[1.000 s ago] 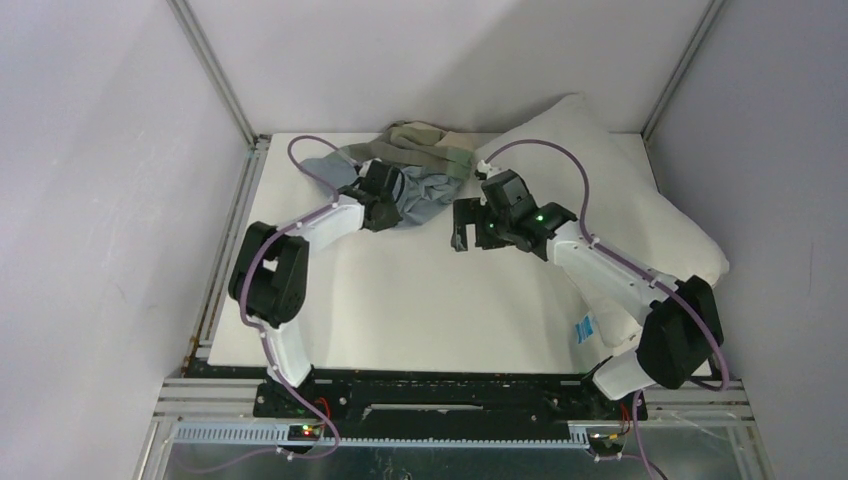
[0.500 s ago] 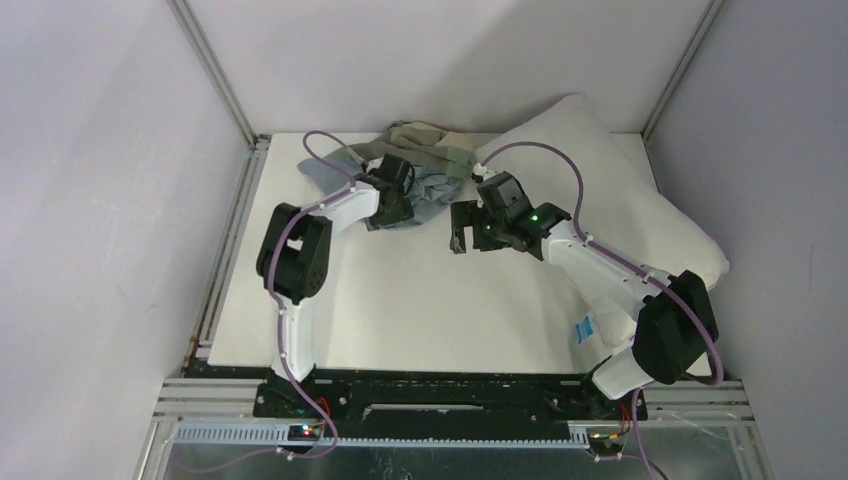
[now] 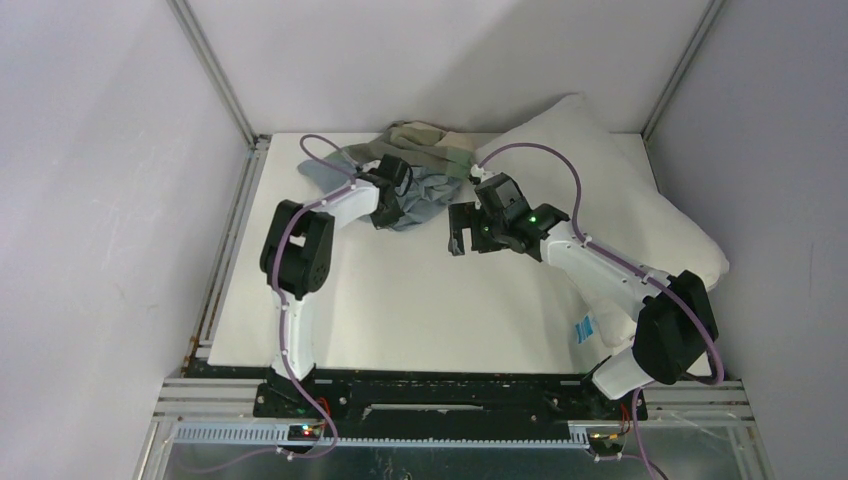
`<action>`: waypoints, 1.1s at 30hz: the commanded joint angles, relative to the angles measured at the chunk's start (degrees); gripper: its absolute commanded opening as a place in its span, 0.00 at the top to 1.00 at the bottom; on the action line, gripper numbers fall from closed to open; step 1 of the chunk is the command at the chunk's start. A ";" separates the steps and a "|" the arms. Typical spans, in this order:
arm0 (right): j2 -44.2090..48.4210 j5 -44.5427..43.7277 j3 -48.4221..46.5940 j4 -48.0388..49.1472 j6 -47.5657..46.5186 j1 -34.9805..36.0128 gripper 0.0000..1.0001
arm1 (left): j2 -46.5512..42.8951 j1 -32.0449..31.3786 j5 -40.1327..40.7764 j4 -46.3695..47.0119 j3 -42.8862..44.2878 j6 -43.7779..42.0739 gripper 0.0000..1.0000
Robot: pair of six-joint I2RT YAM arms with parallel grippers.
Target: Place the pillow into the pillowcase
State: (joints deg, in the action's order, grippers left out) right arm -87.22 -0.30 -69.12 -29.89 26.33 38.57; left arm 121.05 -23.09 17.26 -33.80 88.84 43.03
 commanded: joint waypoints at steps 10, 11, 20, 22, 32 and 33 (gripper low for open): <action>-3.51 -1.66 -1.45 3.44 -1.35 1.08 0.03 | -39.00 1.20 -3.46 5.51 -30.60 -4.51 1.00; -4.32 -1.87 -1.90 3.54 -1.29 1.45 0.03 | -42.65 1.47 -3.58 5.13 -33.68 -4.53 1.00; -15.19 -4.32 -8.53 7.06 -0.46 6.86 0.03 | -67.23 4.11 -5.08 -3.36 -47.67 -6.31 1.00; -18.42 -6.03 -11.04 7.52 -1.14 8.23 0.03 | -69.31 4.64 -5.21 -5.54 -47.84 -6.83 1.00; -31.32 -21.35 -23.35 6.47 -5.26 11.51 0.22 | -74.55 7.96 -4.15 -11.79 -46.00 -10.33 1.00; -30.46 -23.24 -23.57 6.20 -5.56 11.64 0.31 | -74.63 8.28 -3.64 -12.34 -45.55 -10.78 1.00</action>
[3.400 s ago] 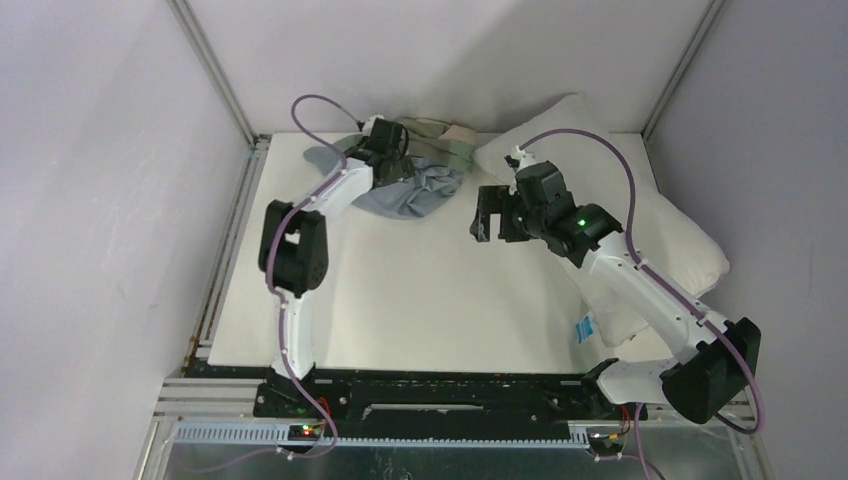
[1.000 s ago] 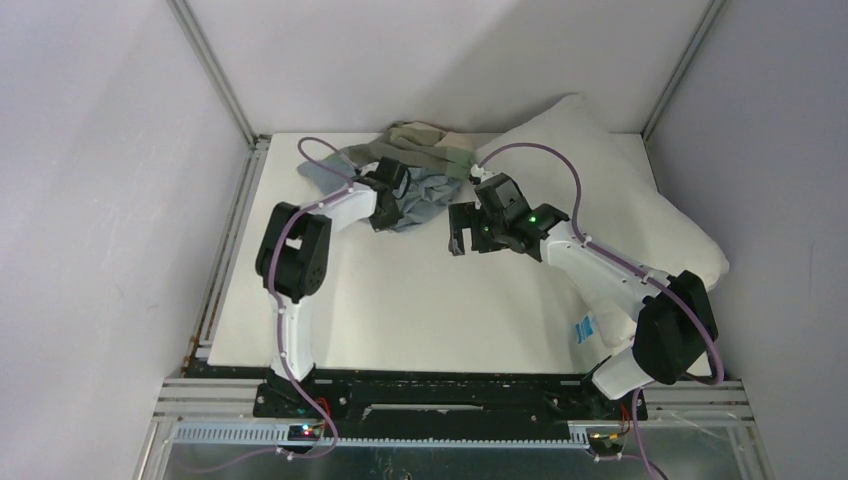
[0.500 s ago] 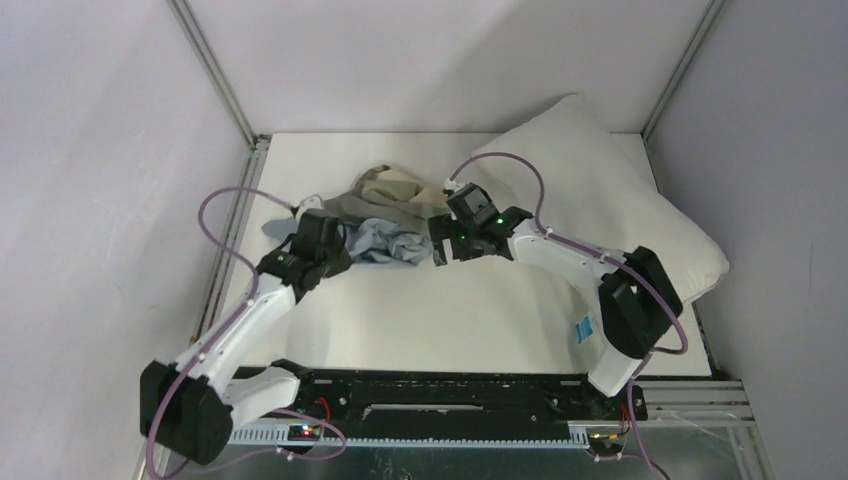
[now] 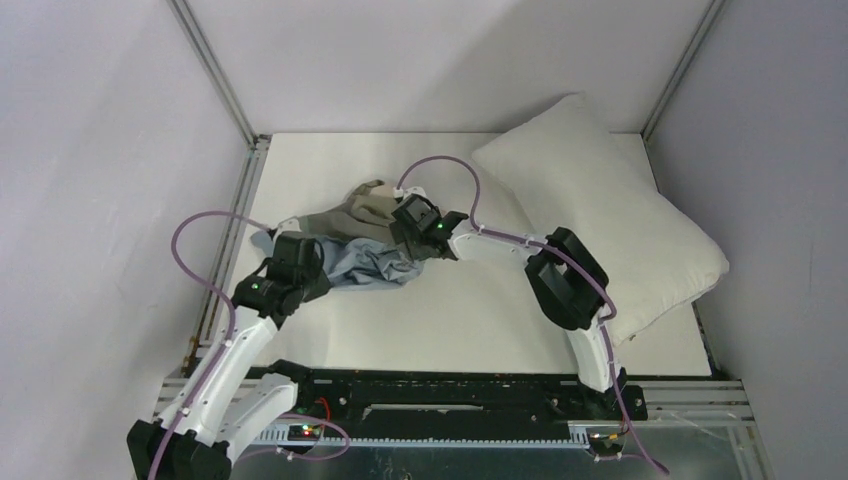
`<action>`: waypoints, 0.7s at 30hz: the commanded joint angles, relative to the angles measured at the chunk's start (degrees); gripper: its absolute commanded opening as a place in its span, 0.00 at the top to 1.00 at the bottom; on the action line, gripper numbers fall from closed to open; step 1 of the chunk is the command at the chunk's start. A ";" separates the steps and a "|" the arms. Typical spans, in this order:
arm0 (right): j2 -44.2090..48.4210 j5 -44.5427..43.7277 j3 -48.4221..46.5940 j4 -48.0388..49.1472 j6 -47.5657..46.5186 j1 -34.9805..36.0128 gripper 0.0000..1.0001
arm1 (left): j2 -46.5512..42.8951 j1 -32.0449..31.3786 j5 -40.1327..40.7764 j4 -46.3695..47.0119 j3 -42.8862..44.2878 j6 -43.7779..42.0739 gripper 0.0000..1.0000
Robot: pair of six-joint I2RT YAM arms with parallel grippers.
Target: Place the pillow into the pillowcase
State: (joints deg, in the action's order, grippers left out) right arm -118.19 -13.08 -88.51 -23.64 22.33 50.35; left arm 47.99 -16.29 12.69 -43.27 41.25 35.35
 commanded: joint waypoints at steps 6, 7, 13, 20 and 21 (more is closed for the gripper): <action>7.49 -21.39 -13.70 -14.32 -3.15 1.32 1.00 | -1.60 2.39 3.98 -5.48 8.25 -5.99 1.00; 8.85 -22.91 -16.42 -17.91 -3.61 1.77 1.00 | -1.41 2.47 4.89 -6.03 9.56 -6.68 1.00; 16.14 -23.38 -33.57 -38.75 -5.38 2.90 1.00 | -0.78 3.23 9.07 -7.97 17.51 -10.09 1.00; 19.37 -15.21 -34.77 -42.60 -7.60 -4.47 1.00 | -0.27 6.87 11.87 -9.55 26.69 -13.28 1.00; 19.54 -13.75 -33.85 -42.33 -7.71 -6.18 1.00 | 0.19 7.83 11.41 -9.41 28.12 -13.70 1.00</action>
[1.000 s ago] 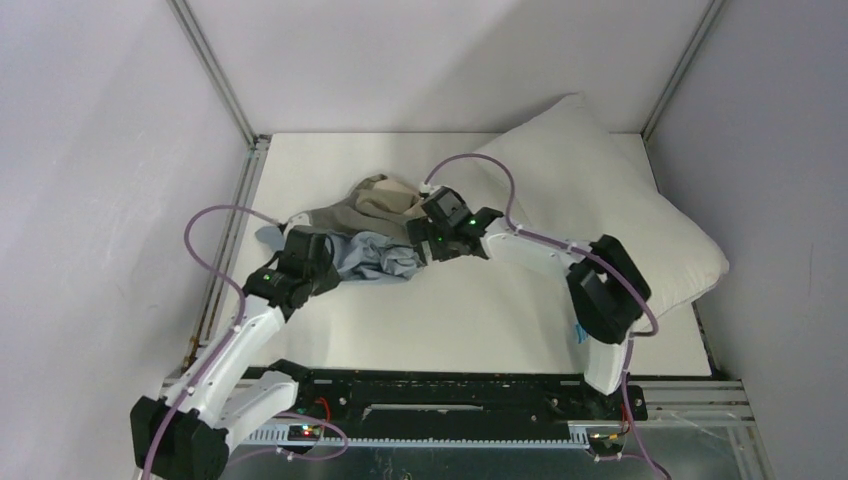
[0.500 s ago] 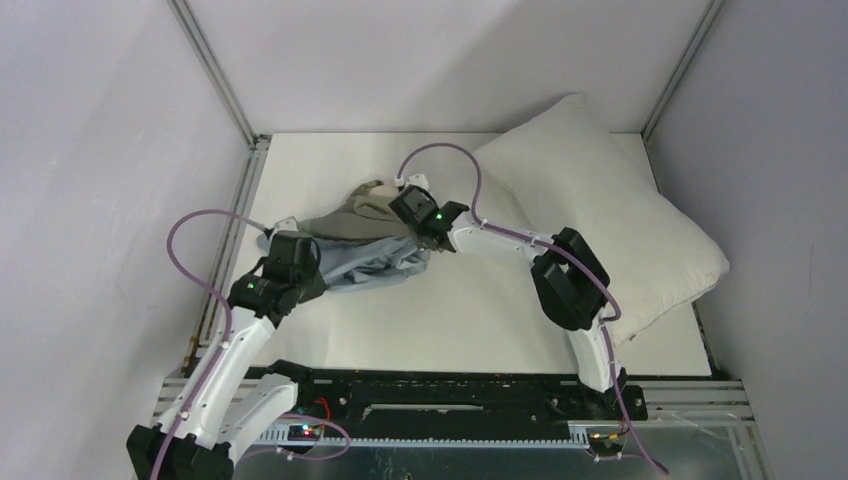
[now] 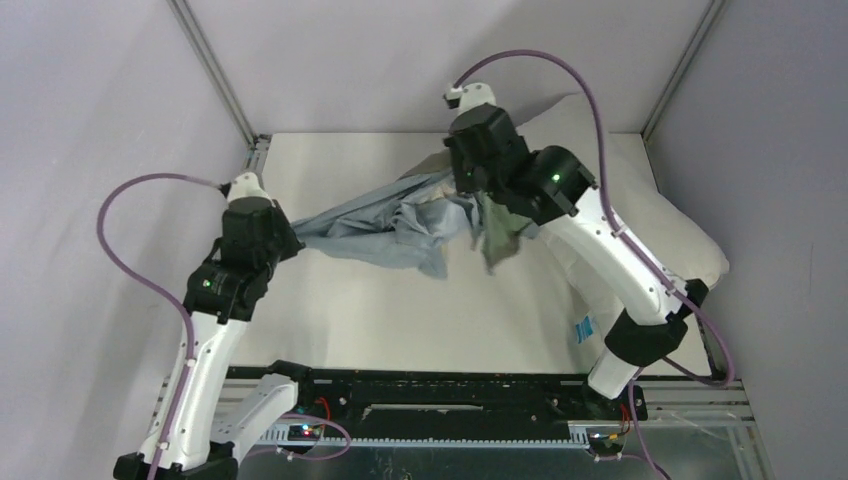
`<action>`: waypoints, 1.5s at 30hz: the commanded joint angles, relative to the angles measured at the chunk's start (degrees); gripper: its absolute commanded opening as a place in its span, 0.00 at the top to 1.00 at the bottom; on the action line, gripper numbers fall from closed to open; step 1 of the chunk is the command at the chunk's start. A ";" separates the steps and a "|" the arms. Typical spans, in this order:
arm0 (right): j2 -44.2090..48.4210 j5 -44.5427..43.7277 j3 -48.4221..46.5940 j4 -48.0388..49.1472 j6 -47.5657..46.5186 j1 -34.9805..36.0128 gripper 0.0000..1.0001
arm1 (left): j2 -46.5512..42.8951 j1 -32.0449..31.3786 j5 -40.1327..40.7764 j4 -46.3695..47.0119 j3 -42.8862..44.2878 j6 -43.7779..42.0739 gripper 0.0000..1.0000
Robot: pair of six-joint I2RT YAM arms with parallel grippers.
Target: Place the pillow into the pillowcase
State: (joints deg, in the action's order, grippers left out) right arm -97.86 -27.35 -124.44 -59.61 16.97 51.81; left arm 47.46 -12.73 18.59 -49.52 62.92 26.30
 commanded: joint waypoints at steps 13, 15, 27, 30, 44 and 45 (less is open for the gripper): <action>1.71 11.85 25.33 7.39 1.71 -16.04 0.26 | 16.56 7.16 -4.91 5.44 11.35 -1.86 1.00; 5.37 12.18 30.94 10.59 2.32 -14.16 0.21 | 18.73 7.13 -5.89 6.51 11.09 -1.19 1.00; 7.99 12.21 56.45 21.75 7.95 1.28 0.21 | 24.65 7.50 -7.60 8.63 13.79 0.02 1.00; 4.51 11.64 56.77 22.81 8.83 4.60 0.22 | 27.15 7.55 -7.69 8.15 16.37 0.10 1.00; 0.81 12.15 50.15 20.42 7.18 1.60 0.99 | 36.19 7.59 -5.07 7.52 26.88 -0.53 1.00; 1.81 11.46 48.10 18.65 6.74 1.44 1.00 | 36.92 7.63 -5.13 7.46 27.31 -0.59 1.00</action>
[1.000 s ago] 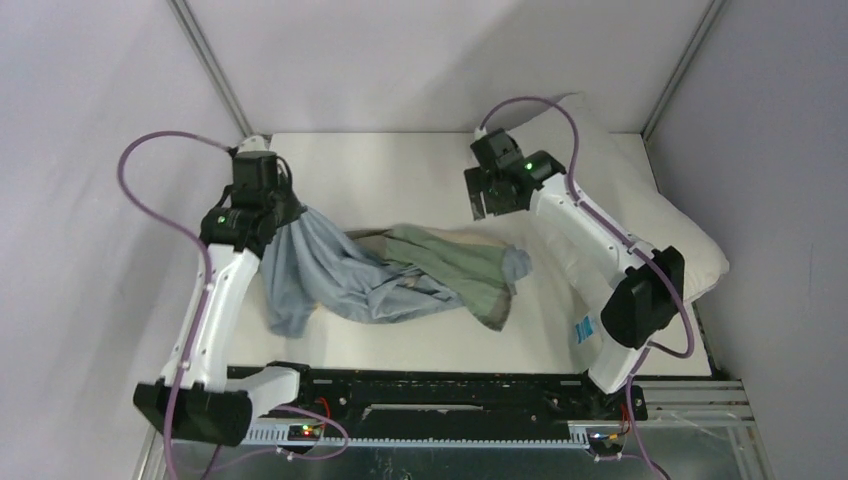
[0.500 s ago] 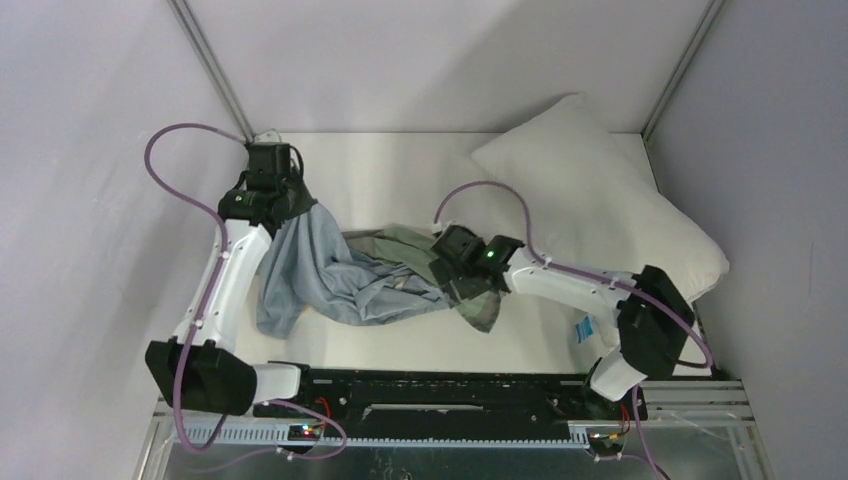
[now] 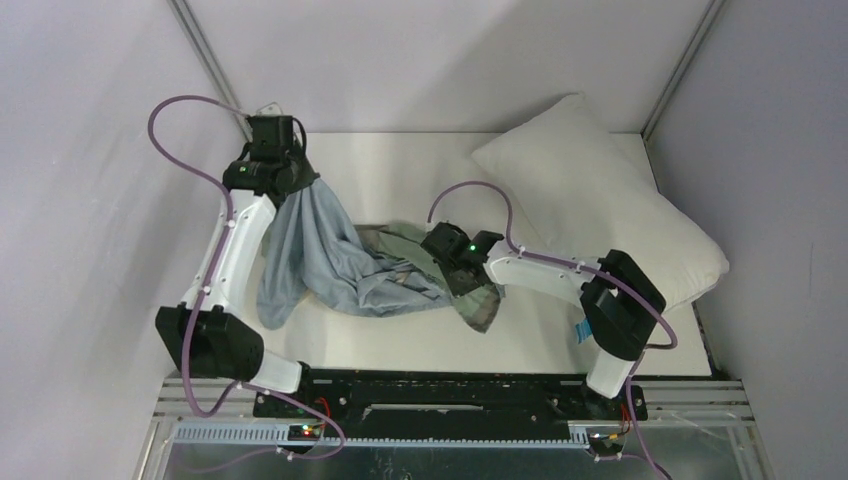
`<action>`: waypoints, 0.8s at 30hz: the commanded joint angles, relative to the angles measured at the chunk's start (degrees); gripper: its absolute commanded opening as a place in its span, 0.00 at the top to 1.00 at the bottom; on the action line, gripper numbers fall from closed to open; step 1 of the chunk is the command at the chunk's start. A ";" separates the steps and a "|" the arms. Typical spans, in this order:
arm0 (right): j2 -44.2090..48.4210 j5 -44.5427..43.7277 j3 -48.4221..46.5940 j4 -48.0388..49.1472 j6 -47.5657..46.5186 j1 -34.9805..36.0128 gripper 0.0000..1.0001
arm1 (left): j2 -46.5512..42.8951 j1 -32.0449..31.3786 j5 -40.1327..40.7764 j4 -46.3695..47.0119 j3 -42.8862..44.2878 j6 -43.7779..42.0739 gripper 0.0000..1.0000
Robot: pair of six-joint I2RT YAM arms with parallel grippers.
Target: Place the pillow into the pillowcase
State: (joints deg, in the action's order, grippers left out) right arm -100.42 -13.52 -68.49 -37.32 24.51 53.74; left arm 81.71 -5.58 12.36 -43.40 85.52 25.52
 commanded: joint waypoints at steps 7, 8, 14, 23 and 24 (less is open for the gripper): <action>7.75 -0.29 -18.03 -8.24 -3.93 -10.09 1.00 | 2.26 0.40 -0.03 2.07 0.57 -0.65 0.98; 6.80 0.51 -19.56 -8.36 -4.29 -11.95 1.00 | 1.37 0.35 -0.62 2.59 -1.24 -1.02 0.95; -6.76 5.81 -32.68 -8.35 -3.16 -23.64 1.00 | -6.10 -2.86 -1.04 4.07 -11.85 -3.02 0.52; -18.53 5.14 -52.85 -16.26 -3.54 -28.74 0.46 | -14.74 -17.00 -2.36 6.76 -23.49 -1.60 0.24; -16.50 5.00 -51.58 -15.88 -3.54 -28.70 0.38 | -13.97 -18.24 -2.46 7.30 -24.18 -1.00 0.24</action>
State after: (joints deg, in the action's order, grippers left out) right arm -122.87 -7.84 -116.31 -49.74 21.56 24.25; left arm 67.75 -19.09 11.27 -39.86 64.75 23.49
